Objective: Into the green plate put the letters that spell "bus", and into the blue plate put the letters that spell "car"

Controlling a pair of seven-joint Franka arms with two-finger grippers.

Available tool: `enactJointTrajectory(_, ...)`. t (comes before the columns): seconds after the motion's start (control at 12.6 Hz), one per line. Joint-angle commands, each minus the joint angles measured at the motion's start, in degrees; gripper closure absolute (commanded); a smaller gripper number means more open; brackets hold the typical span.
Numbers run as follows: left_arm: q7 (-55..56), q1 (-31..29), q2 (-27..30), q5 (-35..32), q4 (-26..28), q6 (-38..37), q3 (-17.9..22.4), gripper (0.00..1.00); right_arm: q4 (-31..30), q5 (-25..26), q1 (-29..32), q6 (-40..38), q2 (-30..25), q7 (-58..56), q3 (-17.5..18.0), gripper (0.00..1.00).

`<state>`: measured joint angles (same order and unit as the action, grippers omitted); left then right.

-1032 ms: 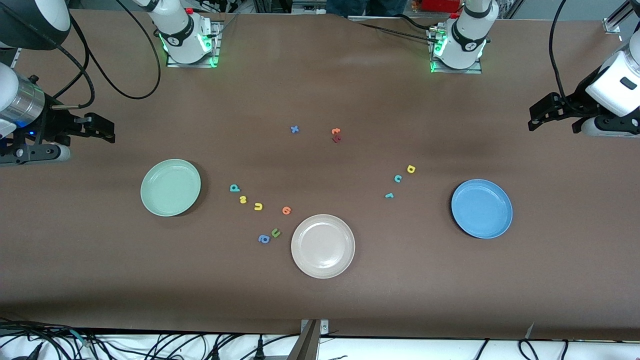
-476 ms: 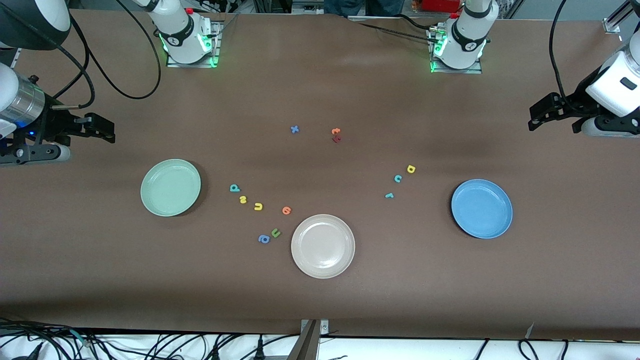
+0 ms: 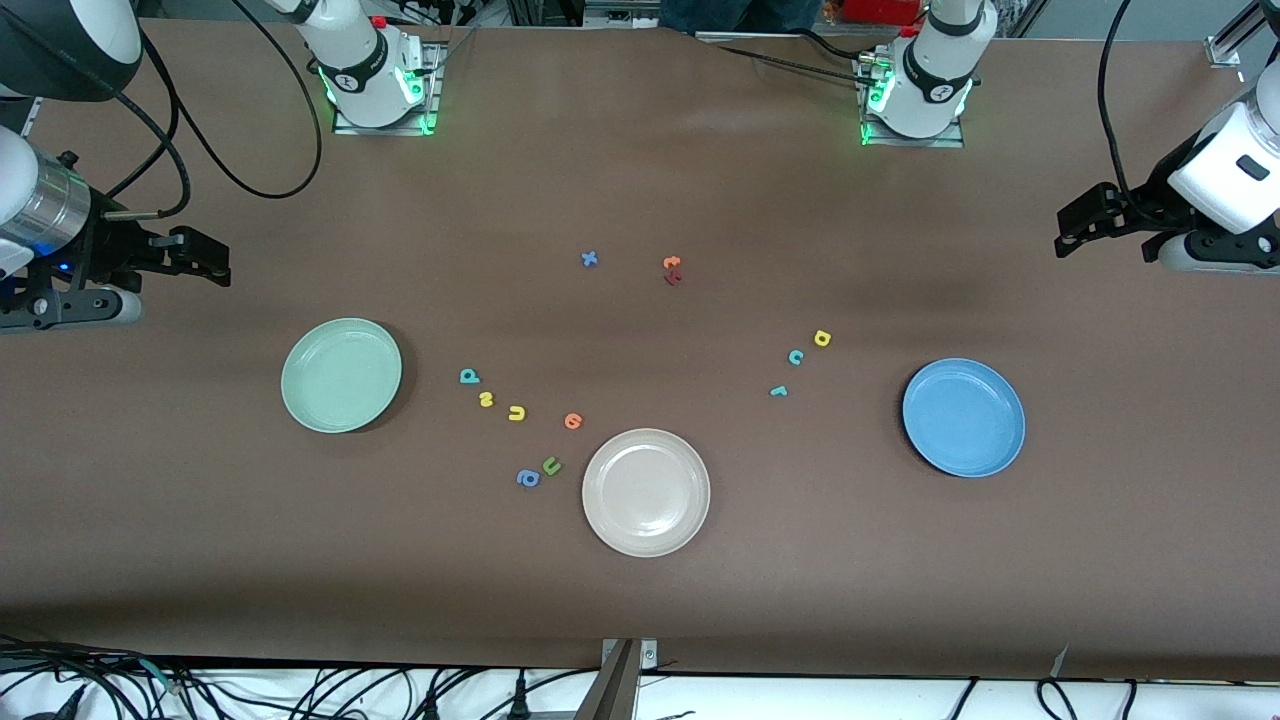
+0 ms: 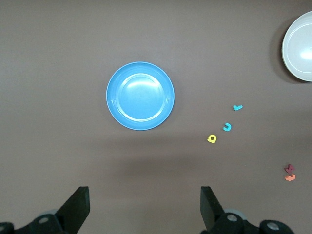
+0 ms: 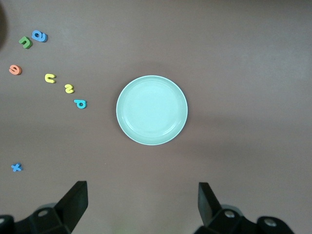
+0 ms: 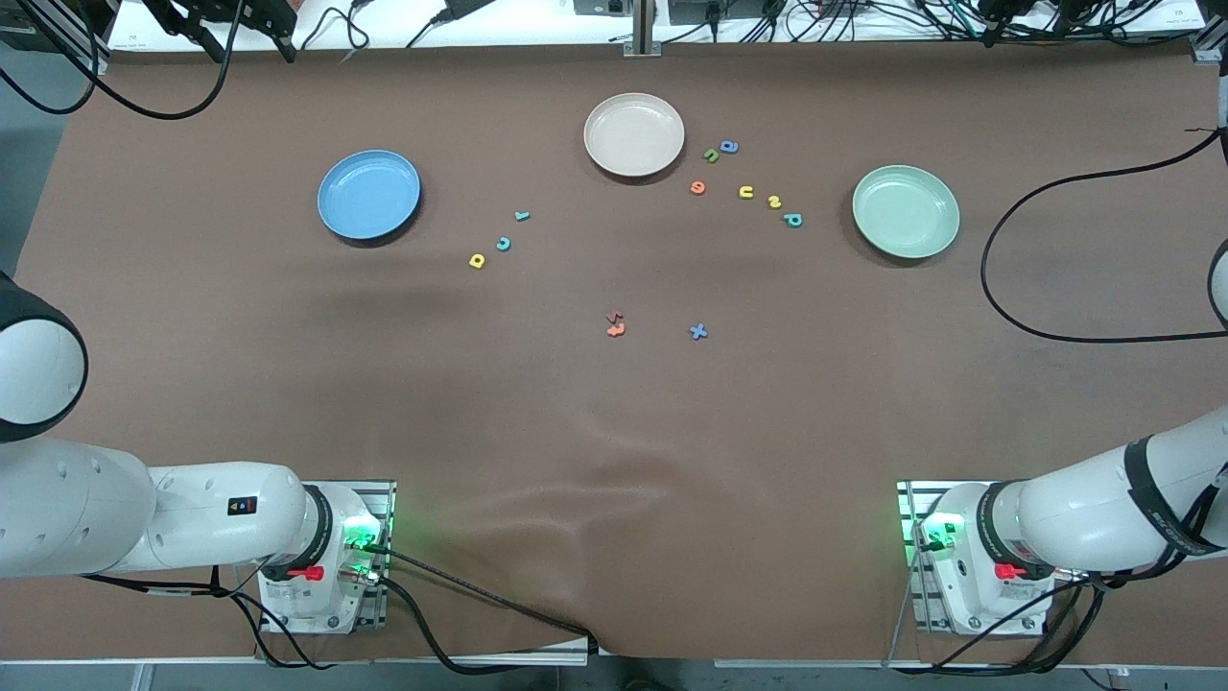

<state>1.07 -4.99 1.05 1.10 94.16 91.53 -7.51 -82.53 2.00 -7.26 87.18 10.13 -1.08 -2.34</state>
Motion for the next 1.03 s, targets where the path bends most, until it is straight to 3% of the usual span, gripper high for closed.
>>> enactJointTrajectory(0.0, -0.45, -0.28, -0.87, -0.40, -1.79, -1.35, -0.22, 0.00, 1.58, -1.12, 0.31, -1.14, 0.68, -0.06, -0.29, 0.00)
enactJointTrajectory(0.95, -0.37, -0.28, -2.11, -0.40, -1.87, -1.35, -0.22, 0.00, 1.50, -1.21, 0.40, -0.96, 0.68, 0.02, -0.39, 0.00)
